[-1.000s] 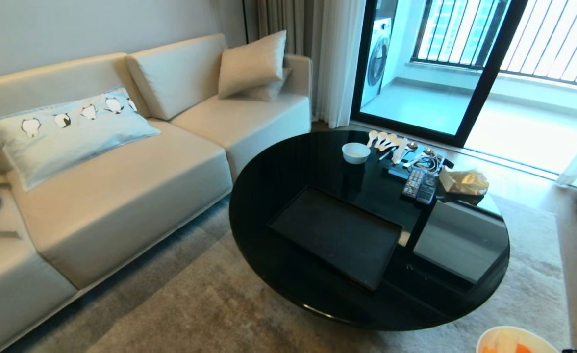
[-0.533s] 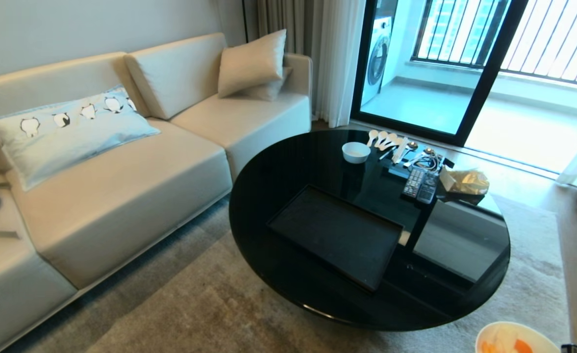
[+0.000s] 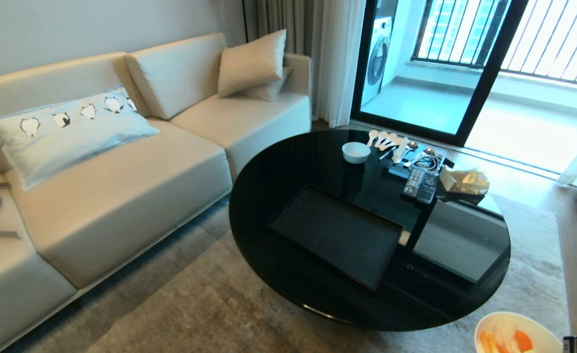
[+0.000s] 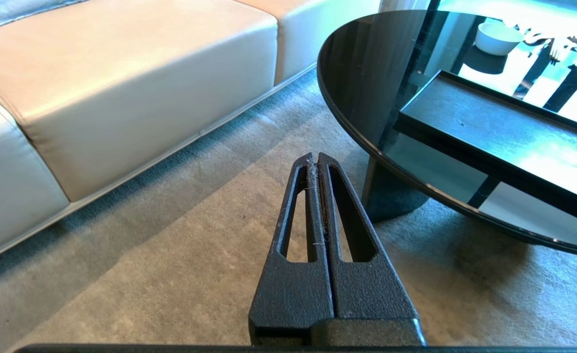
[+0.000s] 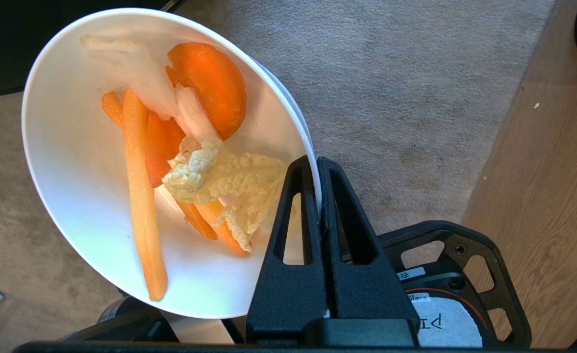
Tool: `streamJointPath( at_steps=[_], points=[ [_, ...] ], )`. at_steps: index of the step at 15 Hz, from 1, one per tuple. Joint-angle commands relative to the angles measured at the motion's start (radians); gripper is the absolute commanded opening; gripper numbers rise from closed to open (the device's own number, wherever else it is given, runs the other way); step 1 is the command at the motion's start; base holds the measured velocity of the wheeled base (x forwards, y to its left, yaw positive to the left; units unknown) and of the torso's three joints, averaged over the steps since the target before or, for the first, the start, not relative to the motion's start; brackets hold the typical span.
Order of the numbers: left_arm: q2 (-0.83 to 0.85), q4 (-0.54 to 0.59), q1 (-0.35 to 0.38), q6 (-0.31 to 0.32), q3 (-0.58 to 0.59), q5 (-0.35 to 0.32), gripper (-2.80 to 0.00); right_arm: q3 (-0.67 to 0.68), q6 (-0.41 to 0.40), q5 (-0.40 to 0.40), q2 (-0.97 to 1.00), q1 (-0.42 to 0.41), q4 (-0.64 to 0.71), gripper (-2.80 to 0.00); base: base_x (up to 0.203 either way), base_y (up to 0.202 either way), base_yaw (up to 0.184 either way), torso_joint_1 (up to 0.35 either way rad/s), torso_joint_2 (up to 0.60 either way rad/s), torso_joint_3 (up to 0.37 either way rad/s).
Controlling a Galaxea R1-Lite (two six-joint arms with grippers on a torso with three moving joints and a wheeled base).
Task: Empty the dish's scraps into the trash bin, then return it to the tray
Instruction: Move the bowl over the trash can
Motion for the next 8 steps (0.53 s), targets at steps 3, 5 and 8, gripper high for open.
streamJointPath(
  at_steps=[3,5,8],
  points=[
    [0.0,0.0,0.0,-0.001,0.0,0.001,-2.8,-0.006,0.002,-0.001,0.002,0.002,-0.005,-2.8,0.0,0.0,0.0,0.0,0.0,0.0],
    [0.0,0.0,0.0,-0.001,0.0,0.001,-2.8,-0.006,0.004,-0.001,0.005,0.002,-0.006,-2.8,0.0,0.0,0.0,0.0,0.0,0.0],
    [0.0,0.0,0.0,-0.001,0.0,0.001,-2.8,-0.003,0.005,0.004,0.005,0.002,-0.005,-2.8,0.0,0.0,0.0,0.0,0.0,0.0]
  ],
)
